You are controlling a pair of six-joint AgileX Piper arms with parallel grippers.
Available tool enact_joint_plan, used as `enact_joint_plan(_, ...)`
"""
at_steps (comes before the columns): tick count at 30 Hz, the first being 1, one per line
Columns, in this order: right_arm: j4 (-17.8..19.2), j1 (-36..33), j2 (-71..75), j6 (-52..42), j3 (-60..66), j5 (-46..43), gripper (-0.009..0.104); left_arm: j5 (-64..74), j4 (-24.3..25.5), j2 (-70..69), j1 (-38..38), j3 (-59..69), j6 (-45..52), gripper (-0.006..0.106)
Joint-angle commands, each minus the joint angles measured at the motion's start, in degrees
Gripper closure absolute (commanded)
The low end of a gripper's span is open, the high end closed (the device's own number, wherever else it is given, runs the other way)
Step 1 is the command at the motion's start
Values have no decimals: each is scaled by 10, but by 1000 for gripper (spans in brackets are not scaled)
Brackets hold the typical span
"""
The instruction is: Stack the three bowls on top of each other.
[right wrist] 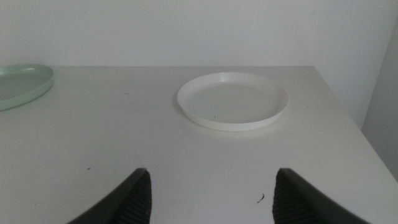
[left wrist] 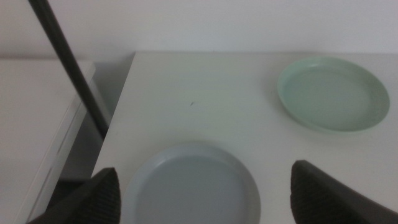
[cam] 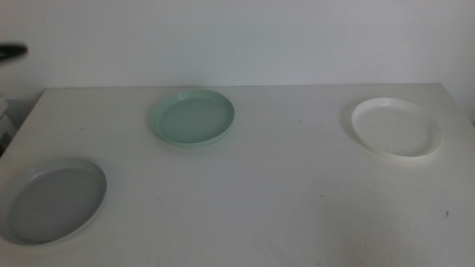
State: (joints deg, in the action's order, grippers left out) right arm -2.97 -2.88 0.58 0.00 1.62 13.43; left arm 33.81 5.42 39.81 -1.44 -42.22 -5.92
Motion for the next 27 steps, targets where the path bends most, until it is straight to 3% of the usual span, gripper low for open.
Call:
enact_joint_plan(1, 7, 4, 16, -6, -4, -40, 45, 39, -2, 28, 2, -73, -9, -5)
enact_joint_plan(15, 7, 4, 16, -6, -4, -40, 45, 277, -3, 191, 2, -296, -7, -5)
enact_joint_plan(27, 7, 4, 16, -6, -4, -40, 45, 325, -2, 250, 2, -309, -8, -5)
